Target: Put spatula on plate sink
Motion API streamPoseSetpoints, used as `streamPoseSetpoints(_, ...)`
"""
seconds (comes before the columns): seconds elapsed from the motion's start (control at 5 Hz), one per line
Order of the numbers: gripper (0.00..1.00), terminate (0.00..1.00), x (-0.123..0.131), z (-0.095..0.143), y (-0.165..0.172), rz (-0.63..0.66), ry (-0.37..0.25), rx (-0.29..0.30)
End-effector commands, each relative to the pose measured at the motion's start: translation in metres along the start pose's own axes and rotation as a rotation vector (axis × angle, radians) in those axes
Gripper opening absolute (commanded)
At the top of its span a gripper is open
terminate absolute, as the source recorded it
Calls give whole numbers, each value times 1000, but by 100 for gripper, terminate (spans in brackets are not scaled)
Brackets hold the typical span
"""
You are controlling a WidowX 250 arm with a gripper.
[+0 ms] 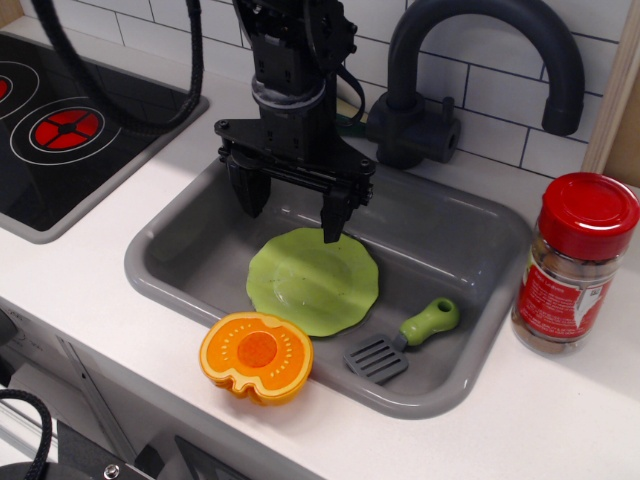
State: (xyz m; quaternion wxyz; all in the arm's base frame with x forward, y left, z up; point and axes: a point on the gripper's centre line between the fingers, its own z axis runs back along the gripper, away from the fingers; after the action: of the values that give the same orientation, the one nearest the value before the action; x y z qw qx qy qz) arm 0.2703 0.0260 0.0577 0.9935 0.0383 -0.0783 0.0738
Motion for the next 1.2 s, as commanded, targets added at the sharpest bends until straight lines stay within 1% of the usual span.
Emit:
streamPoseSetpoints(0.0,100,0,0,0,0,0,0,0)
streamPoseSetpoints(0.2,100,0,19,-16,-14,-58,-1,15)
streamPoseSetpoints(0.4,100,0,25,-21,-32,-215,-29,-76)
streamPoseSetpoints(0.6,100,0,26,-20,-48,-383,-60,-138)
streamPoseSetpoints(0.8,100,0,19,-23,-57,-513,-67,-162)
streamPoseSetpoints(1.0,100,0,9,-24,-68,-587,-100,-173)
